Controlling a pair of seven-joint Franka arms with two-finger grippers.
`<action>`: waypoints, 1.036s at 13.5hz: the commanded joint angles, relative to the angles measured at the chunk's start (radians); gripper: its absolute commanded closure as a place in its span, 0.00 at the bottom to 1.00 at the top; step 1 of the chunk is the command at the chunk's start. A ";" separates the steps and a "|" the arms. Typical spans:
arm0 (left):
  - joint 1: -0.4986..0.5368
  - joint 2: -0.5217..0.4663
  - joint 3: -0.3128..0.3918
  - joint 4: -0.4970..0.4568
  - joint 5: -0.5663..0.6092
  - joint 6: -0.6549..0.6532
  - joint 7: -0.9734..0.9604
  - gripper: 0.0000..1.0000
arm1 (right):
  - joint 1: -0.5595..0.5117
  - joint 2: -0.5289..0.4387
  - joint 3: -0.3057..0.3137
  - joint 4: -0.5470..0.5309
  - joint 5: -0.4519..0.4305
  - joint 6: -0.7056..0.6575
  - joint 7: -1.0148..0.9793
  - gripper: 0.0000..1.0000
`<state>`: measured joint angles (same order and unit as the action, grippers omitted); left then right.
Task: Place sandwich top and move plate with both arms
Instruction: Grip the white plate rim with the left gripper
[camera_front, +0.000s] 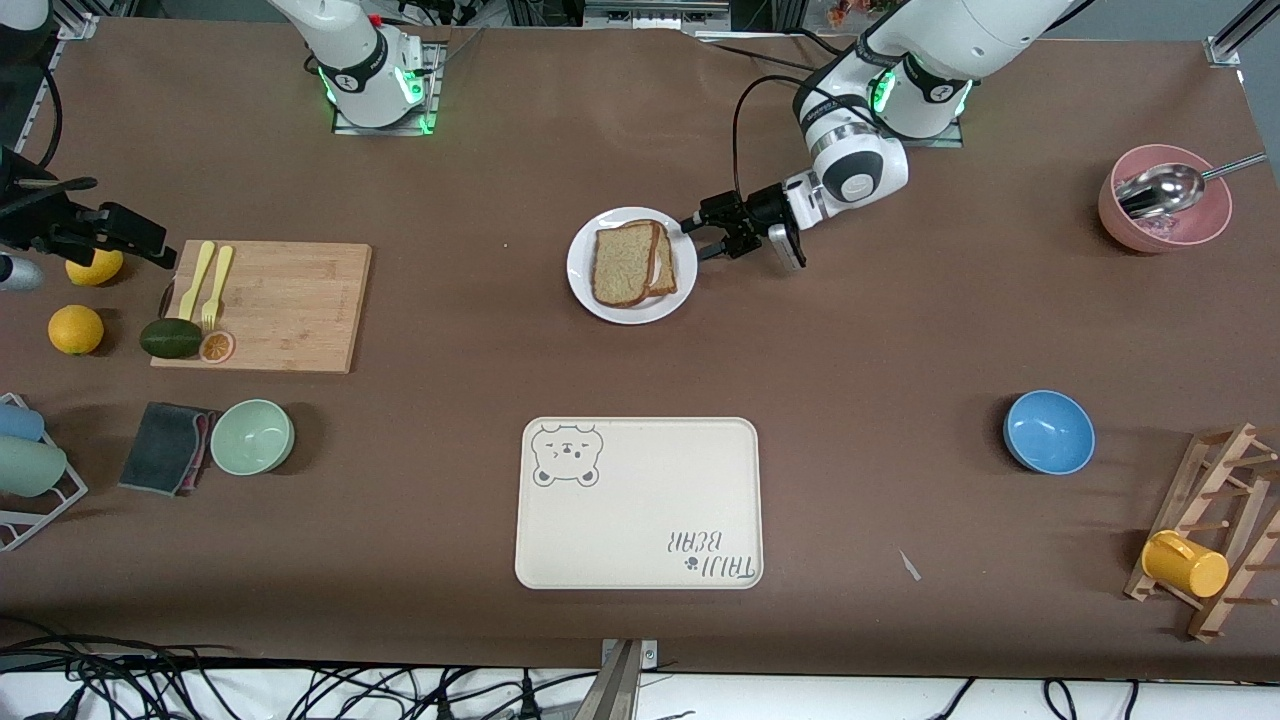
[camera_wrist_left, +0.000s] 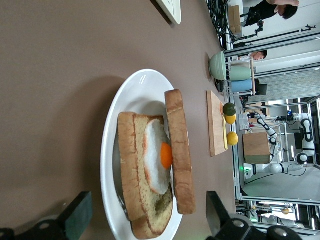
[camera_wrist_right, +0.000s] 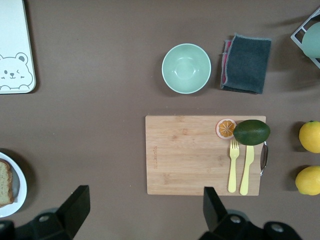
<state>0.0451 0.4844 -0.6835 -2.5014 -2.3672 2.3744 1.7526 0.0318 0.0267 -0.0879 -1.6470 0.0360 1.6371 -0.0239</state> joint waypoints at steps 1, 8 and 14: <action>-0.017 0.062 -0.002 0.039 -0.089 0.016 0.108 0.01 | 0.002 0.002 -0.007 0.018 0.019 -0.022 -0.014 0.00; -0.024 0.121 0.005 0.122 -0.098 0.085 0.111 0.11 | 0.002 0.002 -0.009 0.018 0.019 -0.022 -0.014 0.00; -0.021 0.143 0.007 0.144 -0.089 0.126 0.108 0.47 | 0.002 0.002 -0.009 0.018 0.025 -0.037 -0.013 0.00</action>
<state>0.0341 0.6097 -0.6785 -2.3795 -2.4209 2.4789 1.8176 0.0315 0.0267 -0.0900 -1.6470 0.0366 1.6260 -0.0239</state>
